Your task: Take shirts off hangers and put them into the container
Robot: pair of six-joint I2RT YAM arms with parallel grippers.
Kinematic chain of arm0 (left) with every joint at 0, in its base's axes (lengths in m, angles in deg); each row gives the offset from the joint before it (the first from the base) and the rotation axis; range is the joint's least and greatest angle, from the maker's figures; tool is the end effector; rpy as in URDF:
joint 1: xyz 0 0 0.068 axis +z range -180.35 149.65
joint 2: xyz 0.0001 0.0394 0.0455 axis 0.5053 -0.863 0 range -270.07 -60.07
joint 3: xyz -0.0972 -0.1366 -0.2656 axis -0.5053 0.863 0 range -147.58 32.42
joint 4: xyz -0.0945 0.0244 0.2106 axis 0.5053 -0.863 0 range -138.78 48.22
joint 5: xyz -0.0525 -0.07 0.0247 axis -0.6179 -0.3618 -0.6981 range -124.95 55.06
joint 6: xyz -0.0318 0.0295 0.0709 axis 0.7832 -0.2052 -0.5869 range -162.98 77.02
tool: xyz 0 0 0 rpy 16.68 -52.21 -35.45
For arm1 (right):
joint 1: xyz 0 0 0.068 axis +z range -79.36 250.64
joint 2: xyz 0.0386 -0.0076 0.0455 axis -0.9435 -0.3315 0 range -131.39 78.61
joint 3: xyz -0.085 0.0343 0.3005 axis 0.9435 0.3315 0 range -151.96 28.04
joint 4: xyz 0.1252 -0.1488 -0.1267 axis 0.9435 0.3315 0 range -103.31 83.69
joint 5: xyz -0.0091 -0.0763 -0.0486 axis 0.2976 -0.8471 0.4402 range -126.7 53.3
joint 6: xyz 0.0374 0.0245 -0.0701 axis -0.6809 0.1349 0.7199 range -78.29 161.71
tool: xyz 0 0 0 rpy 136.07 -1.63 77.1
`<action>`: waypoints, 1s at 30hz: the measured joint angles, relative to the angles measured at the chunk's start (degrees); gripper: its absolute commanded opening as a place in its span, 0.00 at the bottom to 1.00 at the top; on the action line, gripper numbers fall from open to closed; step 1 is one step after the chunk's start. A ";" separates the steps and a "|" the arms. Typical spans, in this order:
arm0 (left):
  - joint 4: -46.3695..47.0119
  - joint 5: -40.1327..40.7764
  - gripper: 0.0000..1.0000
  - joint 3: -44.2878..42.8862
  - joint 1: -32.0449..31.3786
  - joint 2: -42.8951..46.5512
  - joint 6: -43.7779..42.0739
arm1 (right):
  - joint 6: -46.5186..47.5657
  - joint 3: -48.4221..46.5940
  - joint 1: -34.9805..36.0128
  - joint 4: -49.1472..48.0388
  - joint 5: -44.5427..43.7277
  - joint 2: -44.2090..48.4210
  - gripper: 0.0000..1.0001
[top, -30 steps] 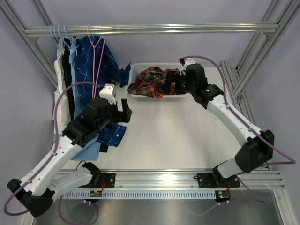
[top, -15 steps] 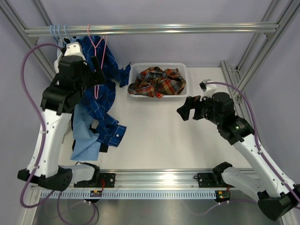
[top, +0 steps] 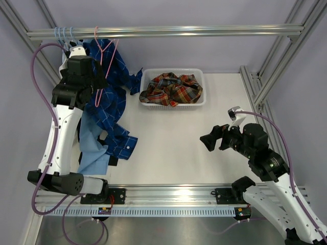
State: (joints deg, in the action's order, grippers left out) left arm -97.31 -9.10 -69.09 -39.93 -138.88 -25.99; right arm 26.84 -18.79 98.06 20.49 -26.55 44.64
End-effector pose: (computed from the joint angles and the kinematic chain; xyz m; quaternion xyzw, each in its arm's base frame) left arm 0.2531 -0.0106 0.4763 -0.1622 0.8472 0.0840 0.4990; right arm 0.0796 0.0557 0.3388 -0.1395 0.8102 0.2717 0.5003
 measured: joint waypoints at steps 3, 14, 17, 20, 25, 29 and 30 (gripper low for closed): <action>2.67 -0.11 0.82 2.19 0.00 1.68 -0.59 | 0.00 0.57 0.00 0.85 0.07 0.50 1.00; 6.64 -0.13 0.66 3.06 2.19 2.93 -1.97 | 0.00 1.03 0.00 1.20 0.50 0.00 1.00; 7.17 -0.22 0.64 3.04 2.80 2.14 -2.05 | 0.00 1.14 0.00 1.25 0.50 -0.04 1.00; 7.98 -0.28 0.60 3.28 3.41 0.39 -2.21 | 0.00 1.14 0.00 1.25 0.48 -0.04 0.99; 9.01 -0.68 0.53 5.09 3.67 -2.99 -2.54 | -0.02 1.14 0.00 1.22 0.46 -0.26 1.00; 9.33 -2.12 0.49 6.36 3.69 -3.93 -2.97 | -0.02 1.14 0.00 1.22 0.44 -1.07 0.99; 9.33 -2.54 0.49 6.43 3.69 -3.93 -3.06 | -0.04 1.14 0.00 1.25 0.42 -1.22 1.00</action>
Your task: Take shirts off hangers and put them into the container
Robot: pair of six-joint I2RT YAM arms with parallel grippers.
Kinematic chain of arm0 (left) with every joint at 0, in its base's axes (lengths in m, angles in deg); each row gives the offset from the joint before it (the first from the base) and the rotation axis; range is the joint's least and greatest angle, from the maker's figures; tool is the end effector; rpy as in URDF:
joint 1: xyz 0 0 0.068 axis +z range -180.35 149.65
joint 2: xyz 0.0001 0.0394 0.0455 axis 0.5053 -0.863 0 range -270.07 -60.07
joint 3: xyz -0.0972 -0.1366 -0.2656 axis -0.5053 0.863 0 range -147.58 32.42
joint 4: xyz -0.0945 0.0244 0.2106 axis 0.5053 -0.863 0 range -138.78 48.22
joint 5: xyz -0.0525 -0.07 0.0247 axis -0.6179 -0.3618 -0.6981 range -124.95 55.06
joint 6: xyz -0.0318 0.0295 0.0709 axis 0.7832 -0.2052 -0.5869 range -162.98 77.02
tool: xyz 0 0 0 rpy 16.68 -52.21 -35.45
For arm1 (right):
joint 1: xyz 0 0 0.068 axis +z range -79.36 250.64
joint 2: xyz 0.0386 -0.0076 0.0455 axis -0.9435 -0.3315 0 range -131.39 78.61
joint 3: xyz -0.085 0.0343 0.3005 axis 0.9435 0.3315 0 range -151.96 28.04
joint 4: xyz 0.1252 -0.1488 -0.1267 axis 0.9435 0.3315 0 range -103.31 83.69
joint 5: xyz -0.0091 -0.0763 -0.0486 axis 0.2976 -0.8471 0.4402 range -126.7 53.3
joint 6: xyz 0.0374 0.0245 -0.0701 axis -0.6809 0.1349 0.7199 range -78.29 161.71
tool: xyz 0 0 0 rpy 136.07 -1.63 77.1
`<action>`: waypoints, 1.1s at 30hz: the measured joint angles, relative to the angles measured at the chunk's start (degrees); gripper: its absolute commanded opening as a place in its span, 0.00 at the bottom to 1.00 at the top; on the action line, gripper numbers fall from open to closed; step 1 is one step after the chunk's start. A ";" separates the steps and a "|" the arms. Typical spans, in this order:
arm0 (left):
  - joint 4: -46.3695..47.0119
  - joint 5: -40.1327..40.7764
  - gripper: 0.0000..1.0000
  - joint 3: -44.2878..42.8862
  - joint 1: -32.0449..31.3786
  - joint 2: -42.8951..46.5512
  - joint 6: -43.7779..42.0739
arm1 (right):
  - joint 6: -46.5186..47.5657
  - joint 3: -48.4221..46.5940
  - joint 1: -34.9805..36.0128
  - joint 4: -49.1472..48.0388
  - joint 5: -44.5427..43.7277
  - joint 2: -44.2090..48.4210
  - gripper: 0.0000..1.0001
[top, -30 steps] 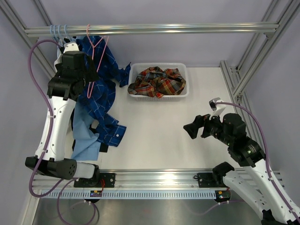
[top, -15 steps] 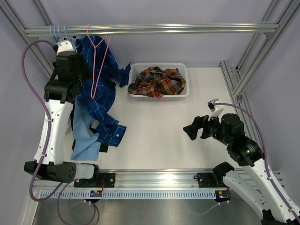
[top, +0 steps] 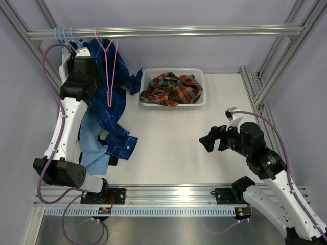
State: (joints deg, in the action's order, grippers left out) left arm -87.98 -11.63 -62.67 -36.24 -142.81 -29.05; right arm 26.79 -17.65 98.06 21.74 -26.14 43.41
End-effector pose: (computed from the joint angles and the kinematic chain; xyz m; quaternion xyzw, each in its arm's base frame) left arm 0.2951 -0.0015 0.4434 -0.1555 0.8553 0.0963 0.4847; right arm 0.0832 0.0582 0.3277 -0.1406 0.8274 0.2666 0.4739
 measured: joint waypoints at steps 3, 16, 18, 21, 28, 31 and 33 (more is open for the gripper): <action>0.90 -1.07 0.48 0.00 0.00 0.00 -0.22 | -0.02 0.00 0.00 -0.02 -0.15 -0.35 0.99; 7.15 -2.03 0.00 0.07 0.13 -1.57 -3.58 | -0.07 0.00 0.00 0.02 -0.55 -2.03 1.00; 8.57 -2.01 0.00 0.52 0.13 -1.29 -4.76 | -0.07 0.00 0.00 0.09 -0.61 -1.92 0.99; 10.14 -2.01 0.00 1.62 0.24 0.07 -6.58 | -0.07 0.00 0.00 0.31 -0.63 -1.64 1.00; 12.92 -2.14 0.00 1.51 0.24 5.73 -9.62 | -0.26 0.00 0.00 0.42 -0.66 -0.94 0.99; 12.57 -2.32 0.00 0.22 0.24 7.72 -10.05 | -0.28 0.00 0.00 0.42 -0.61 -0.48 0.99; 11.32 -2.27 0.00 -0.48 0.24 8.66 -9.77 | -0.28 0.00 0.00 0.44 -0.57 -0.26 1.00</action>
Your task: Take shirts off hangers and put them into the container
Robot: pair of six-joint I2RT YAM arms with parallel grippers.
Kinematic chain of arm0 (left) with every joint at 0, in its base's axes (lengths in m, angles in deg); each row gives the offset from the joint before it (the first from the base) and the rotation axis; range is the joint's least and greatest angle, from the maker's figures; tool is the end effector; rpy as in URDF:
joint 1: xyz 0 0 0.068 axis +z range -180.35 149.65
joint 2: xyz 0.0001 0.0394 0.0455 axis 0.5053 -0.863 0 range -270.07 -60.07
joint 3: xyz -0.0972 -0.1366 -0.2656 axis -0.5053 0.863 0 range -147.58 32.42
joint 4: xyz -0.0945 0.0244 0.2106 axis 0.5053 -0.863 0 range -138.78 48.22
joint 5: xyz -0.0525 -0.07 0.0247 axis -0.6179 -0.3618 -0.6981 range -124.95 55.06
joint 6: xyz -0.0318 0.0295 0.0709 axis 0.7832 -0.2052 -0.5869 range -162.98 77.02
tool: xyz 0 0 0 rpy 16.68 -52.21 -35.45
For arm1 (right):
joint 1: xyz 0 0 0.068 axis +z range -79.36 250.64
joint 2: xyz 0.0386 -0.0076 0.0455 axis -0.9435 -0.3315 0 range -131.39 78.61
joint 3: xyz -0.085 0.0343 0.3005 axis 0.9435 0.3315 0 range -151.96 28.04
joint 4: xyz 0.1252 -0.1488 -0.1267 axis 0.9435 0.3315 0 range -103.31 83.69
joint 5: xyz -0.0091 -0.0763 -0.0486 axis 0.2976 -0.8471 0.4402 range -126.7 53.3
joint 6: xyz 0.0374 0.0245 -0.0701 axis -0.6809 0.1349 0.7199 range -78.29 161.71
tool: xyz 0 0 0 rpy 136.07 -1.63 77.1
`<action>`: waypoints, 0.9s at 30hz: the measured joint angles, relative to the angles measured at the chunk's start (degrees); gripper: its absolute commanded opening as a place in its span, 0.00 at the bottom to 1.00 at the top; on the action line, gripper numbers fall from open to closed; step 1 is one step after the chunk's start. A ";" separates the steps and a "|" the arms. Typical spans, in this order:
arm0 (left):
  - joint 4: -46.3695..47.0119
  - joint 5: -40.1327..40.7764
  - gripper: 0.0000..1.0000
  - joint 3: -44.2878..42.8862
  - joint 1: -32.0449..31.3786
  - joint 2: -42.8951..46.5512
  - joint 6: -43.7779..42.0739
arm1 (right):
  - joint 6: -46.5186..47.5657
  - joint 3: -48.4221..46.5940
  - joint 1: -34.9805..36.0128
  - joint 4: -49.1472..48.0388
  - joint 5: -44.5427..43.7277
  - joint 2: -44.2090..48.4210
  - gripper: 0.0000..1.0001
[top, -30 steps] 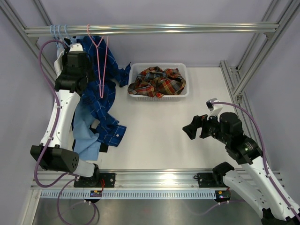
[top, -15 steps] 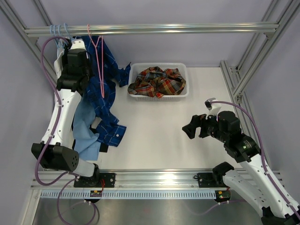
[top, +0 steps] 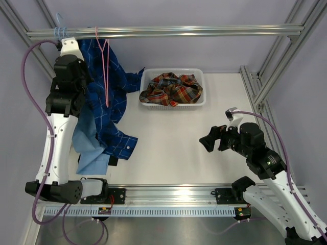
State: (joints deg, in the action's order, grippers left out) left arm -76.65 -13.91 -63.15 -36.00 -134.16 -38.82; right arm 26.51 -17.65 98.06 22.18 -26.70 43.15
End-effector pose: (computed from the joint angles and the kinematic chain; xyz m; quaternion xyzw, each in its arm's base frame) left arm 0.2518 0.0013 0.5094 -0.1032 0.7729 0.0906 0.6194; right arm 0.0841 0.0578 0.3262 -0.1359 0.8317 0.2624 0.4701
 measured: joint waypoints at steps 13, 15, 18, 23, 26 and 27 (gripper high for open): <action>-26.45 -7.45 0.00 16.11 0.00 18.05 9.88 | -0.11 0.00 0.00 0.87 1.64 -0.02 0.99; -28.55 -9.94 0.00 19.78 0.00 20.59 10.36 | -0.11 0.00 0.00 0.83 2.01 -1.20 1.00; -32.06 -12.79 0.00 24.76 -0.09 23.15 10.43 | -0.11 0.00 0.00 0.83 3.06 -2.97 0.99; -35.60 -17.66 0.00 28.44 -1.27 25.53 9.79 | -0.24 -0.04 0.00 0.83 4.24 -5.42 0.99; -36.94 -20.11 0.00 28.98 -2.86 27.32 9.11 | -0.50 -0.15 0.00 0.85 4.74 -5.97 0.99; -37.29 -20.98 0.00 29.16 -3.32 27.87 8.81 | -0.61 -0.39 0.00 0.87 4.76 -6.16 0.99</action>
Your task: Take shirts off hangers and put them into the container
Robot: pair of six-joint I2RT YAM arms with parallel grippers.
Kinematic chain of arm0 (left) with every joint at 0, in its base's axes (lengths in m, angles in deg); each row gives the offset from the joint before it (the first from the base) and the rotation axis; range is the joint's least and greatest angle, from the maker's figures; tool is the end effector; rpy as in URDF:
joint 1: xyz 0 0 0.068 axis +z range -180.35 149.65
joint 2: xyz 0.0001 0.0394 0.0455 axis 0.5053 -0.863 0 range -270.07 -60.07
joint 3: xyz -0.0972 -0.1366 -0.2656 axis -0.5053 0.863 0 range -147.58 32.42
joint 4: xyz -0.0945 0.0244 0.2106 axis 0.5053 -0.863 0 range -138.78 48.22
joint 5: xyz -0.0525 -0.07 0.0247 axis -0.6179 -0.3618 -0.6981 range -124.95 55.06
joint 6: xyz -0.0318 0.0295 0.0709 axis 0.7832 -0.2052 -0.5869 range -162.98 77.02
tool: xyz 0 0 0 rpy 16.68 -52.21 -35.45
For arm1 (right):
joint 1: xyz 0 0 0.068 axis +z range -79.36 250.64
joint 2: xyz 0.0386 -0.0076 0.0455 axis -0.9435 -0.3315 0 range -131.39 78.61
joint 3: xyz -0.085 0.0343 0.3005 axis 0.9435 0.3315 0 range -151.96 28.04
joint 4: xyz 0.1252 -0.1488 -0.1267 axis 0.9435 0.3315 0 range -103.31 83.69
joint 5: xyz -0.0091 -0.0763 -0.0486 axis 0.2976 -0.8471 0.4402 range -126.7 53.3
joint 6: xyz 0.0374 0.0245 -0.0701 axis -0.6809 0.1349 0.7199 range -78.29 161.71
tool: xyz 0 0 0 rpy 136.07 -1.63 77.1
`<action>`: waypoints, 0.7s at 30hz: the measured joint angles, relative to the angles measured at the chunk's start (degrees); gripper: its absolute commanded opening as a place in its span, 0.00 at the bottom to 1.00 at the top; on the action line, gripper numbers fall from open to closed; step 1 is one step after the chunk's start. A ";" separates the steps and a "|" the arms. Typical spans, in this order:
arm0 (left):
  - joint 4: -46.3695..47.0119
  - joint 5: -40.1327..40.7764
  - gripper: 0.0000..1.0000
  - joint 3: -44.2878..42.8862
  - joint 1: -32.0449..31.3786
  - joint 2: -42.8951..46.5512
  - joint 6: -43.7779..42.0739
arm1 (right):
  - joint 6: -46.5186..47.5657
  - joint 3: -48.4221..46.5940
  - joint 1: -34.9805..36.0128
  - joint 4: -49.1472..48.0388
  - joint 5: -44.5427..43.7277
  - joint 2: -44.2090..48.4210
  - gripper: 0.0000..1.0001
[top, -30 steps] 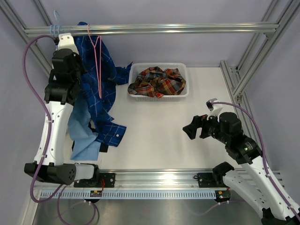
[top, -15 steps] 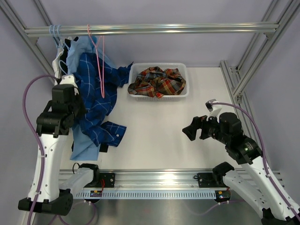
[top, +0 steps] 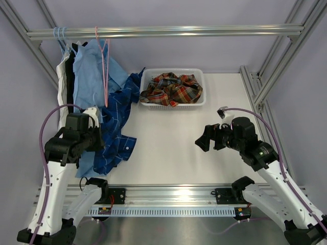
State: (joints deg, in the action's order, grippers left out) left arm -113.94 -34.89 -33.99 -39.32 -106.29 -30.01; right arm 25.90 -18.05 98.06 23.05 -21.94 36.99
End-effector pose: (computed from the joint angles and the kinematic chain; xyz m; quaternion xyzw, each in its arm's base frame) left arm 0.0769 -0.0120 0.3493 -0.0332 0.9449 -0.0615 0.3199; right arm 0.0992 0.0723 0.3174 -0.1497 0.8562 0.2818 0.4064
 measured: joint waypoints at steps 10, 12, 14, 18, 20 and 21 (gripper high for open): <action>-1.99 -9.51 0.00 -1.03 -4.31 5.92 -3.37 | 0.04 -3.65 0.00 -0.04 0.79 -1.11 0.99; -2.01 -10.49 0.00 -2.54 -4.85 6.49 -3.87 | 0.17 -4.00 0.00 -0.04 0.98 -1.22 0.99; -1.90 -11.39 0.00 -4.26 -5.09 6.91 -4.33 | 0.26 -4.17 -0.02 -0.07 1.03 -1.29 0.99; -1.27 -14.88 0.00 -8.31 -5.35 7.45 -5.57 | 0.57 -4.17 0.00 -0.04 1.27 -1.27 1.00; -1.03 -17.94 0.00 -10.54 -6.05 7.04 -6.40 | 0.68 -4.20 0.00 -0.04 1.29 -1.18 0.99; -1.03 -19.58 0.00 -11.78 -6.58 6.40 -7.02 | 0.74 -4.26 0.00 -0.04 1.29 -1.14 0.99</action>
State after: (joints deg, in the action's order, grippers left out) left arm -114.97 -54.47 -45.77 -45.90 -99.88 -37.03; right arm 26.64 -22.31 98.06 23.01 -20.65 35.85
